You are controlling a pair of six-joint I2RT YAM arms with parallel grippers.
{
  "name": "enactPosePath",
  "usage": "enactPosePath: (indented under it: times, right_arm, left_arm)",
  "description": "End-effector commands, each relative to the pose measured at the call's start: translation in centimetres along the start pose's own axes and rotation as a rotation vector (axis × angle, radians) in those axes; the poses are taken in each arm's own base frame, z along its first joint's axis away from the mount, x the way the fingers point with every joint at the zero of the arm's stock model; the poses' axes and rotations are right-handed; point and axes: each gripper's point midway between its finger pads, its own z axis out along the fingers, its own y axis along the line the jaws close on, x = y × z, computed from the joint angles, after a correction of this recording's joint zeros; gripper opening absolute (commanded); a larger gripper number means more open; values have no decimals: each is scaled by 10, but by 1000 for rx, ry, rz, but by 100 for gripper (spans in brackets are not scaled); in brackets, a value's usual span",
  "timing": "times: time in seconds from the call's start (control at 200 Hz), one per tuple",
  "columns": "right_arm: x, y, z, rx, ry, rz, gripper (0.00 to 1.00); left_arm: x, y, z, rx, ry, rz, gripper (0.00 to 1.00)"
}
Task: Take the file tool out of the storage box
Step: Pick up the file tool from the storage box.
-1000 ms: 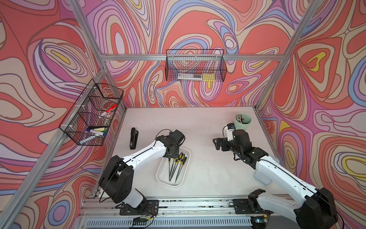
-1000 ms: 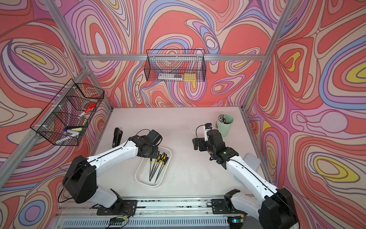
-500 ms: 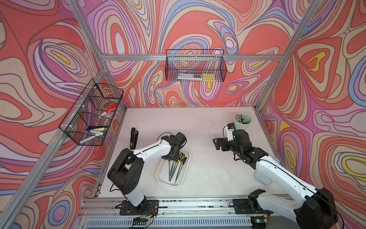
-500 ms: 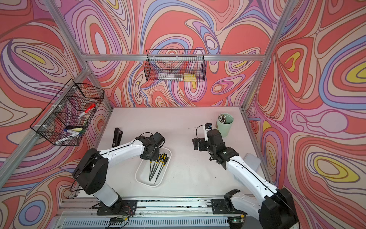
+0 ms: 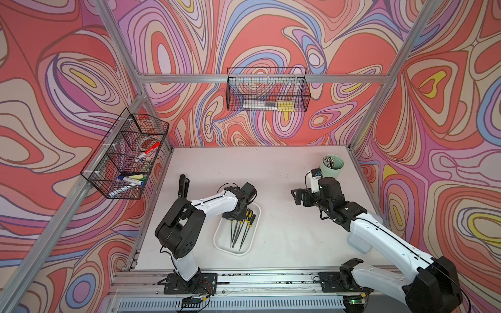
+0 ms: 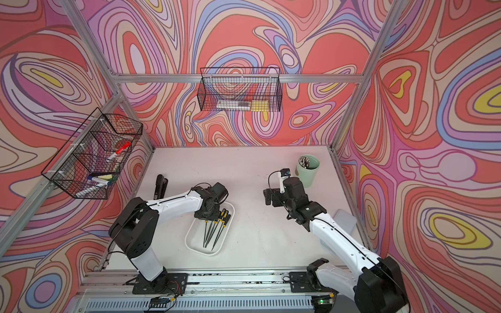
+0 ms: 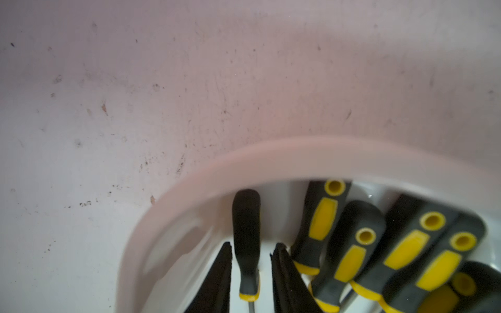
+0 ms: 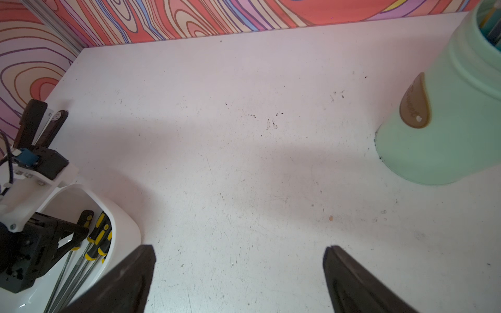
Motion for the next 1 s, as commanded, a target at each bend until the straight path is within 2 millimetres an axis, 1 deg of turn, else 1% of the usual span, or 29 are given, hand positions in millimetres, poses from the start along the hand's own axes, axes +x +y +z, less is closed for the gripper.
enactPosePath:
  times: [0.0,0.09,0.195,0.285,0.325,0.371,0.426,0.516,0.651,0.796,0.936,0.991]
  right_arm:
    - [2,4,2,-14,-3,-1,98]
    - [2,4,3,-19,-2,-2,98]
    - [1,5,3,-18,-3,-2,98]
    - [0,5,3,-20,-3,-3,98]
    - [0,5,3,-21,-2,-5,98]
    - [0,6,2,-25,1,-5,98]
    - [0,8,0,-35,3,-7,98]
    - [-2,15,-4,-72,5,-10,98]
    - [-4,31,-14,-164,18,-1,95]
    - [-6,58,-23,-311,43,28,92]
    - [-10,86,-31,-475,67,76,81]
    - [-11,101,-35,-570,81,94,77]
  left_arm:
    - [4,5,10,-40,9,-4,29]
    - [6,5,15,-31,20,-8,28]
    - [5,2,18,-12,19,-10,21]
    - [1,-3,14,23,2,-12,16]
    - [-2,-5,10,42,-11,-14,15]
    - [-5,-9,4,75,-28,-13,12]
    - [-11,-13,-6,118,-61,-15,10]
    - [-21,-17,-25,175,-124,-19,10]
    - [-36,-19,-61,268,-230,-37,10]
    - [-49,-24,-102,404,-342,-85,9]
    - [-61,-38,-138,597,-433,-146,9]
    - [-66,-46,-152,677,-466,-152,9]
